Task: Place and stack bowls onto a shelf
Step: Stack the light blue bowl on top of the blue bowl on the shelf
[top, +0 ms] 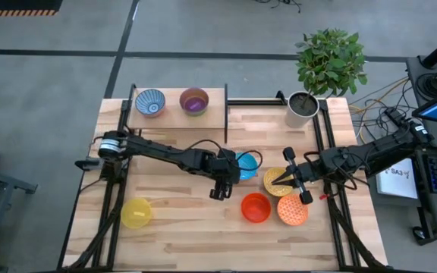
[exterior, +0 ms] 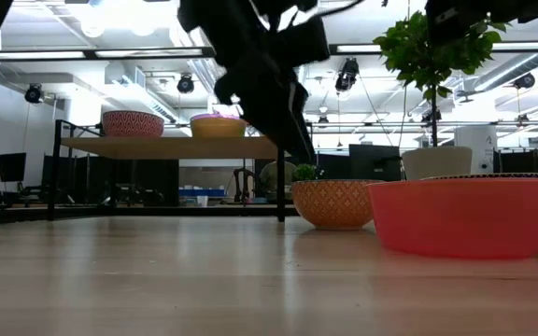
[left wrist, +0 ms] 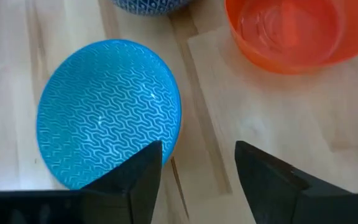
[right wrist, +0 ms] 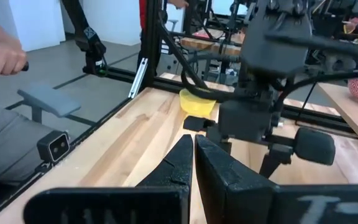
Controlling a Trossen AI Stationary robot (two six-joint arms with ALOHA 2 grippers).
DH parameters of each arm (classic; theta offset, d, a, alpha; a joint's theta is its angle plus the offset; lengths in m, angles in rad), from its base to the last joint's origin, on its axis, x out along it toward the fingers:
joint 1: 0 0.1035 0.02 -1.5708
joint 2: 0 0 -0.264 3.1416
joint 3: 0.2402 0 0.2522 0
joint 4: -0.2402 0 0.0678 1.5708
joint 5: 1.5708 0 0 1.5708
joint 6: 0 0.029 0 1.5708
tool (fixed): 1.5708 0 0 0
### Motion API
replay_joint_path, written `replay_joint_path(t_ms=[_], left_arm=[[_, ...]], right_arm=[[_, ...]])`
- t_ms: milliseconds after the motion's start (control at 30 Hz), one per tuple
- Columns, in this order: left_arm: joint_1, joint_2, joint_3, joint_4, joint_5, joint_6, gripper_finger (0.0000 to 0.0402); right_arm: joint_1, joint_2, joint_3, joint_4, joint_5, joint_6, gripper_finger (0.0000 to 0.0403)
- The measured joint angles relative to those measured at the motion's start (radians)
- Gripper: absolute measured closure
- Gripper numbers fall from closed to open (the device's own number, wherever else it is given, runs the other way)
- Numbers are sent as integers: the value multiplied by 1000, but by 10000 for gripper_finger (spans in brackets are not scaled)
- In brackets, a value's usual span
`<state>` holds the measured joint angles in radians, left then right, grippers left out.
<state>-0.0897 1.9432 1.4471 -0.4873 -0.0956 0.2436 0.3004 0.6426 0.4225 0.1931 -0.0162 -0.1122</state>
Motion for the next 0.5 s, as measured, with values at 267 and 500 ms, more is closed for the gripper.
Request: replay_joint_path(t_ms=[267, 500], left_arm=[[19, 60, 0, 51, -1, 32, 226], [33, 93, 0, 72, -2, 36, 256]], right_arm=[[0, 1, 0, -12, 17, 8, 394], [0, -1, 0, -18, 17, 8, 394]])
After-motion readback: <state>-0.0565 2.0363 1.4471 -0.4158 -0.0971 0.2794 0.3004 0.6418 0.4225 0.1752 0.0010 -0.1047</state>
